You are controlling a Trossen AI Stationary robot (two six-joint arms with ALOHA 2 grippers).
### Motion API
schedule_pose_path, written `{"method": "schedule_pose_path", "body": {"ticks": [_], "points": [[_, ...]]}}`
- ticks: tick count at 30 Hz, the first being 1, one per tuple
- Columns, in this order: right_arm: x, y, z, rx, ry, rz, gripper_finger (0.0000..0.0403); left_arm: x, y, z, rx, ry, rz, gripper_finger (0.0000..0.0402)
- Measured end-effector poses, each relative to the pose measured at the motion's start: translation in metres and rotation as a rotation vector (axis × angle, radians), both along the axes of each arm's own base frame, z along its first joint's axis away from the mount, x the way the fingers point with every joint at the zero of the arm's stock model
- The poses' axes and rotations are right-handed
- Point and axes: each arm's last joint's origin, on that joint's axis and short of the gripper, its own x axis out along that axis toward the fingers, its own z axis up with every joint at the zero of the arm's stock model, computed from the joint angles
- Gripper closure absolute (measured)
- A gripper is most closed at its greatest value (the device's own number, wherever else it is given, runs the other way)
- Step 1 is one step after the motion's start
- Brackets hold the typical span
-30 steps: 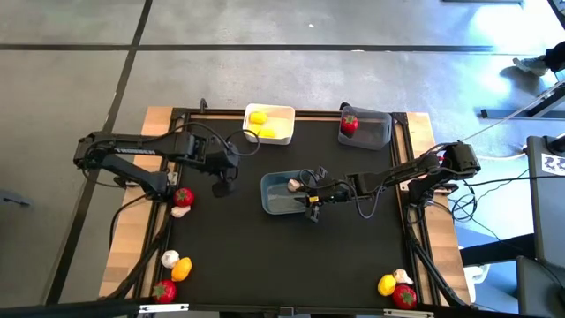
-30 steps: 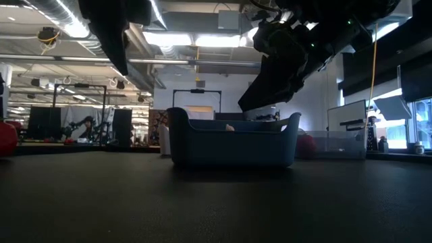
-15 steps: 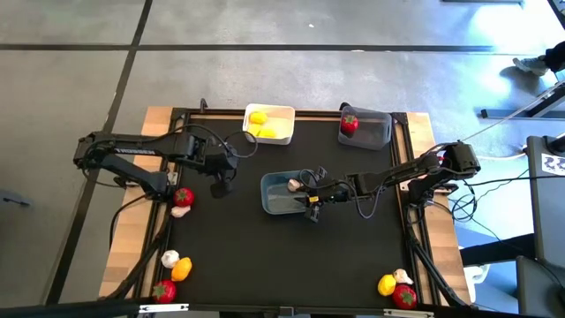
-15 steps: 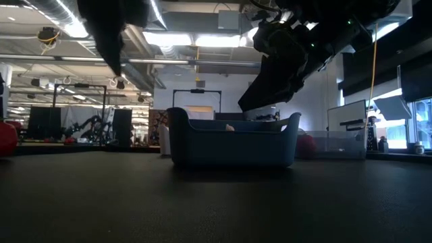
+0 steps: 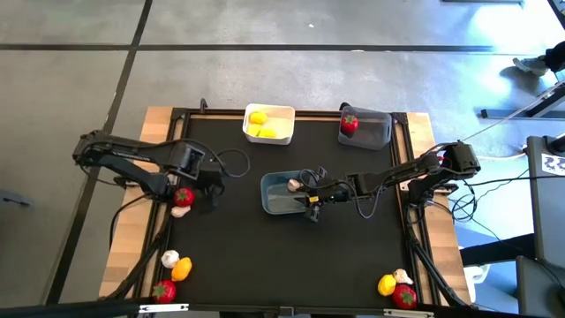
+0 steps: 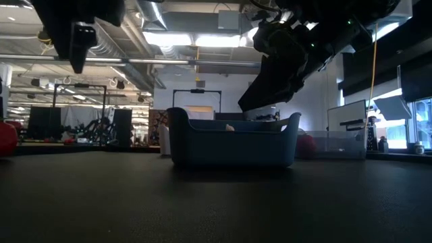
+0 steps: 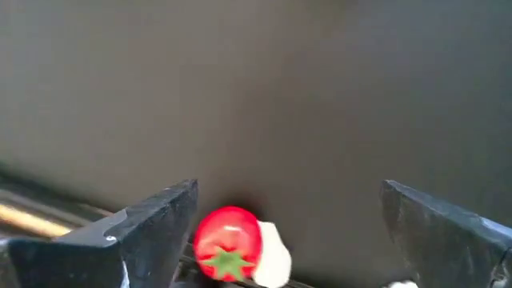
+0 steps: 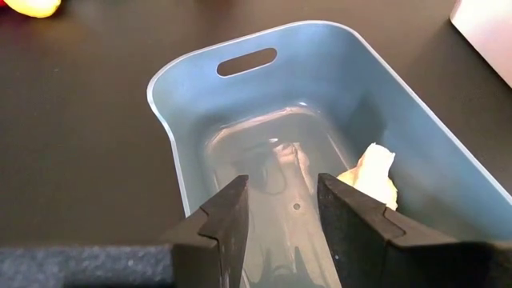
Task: Sort produce into baskets
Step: Put the red tomato into the black bin
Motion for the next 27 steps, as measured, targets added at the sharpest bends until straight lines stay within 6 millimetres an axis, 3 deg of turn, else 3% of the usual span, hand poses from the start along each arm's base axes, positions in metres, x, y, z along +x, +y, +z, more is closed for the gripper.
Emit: {"method": "schedule_pose_path", "body": {"ticks": [6, 11, 19, 27], "points": [[0.000, 0.000, 0.000, 0.000, 0.001, 0.000, 0.0253, -0.009, -0.009, 0.011, -0.179, -0.081, -0.012, 0.0021], [0.000, 0.000, 0.000, 0.000, 0.002, 0.001, 0.0253, -0.032, -0.008, 0.021, -0.301, -0.188, 0.039, 0.0021], [0.000, 0.000, 0.000, 0.001, 0.000, 0.001, 0.0253, -0.072, -0.001, 0.035, -0.334, -0.325, 0.153, 0.0021], [0.000, 0.000, 0.000, 0.000, -0.002, 0.000, 0.0253, -0.087, 0.003, 0.041, -0.277, -0.411, 0.191, 0.0021]]}}
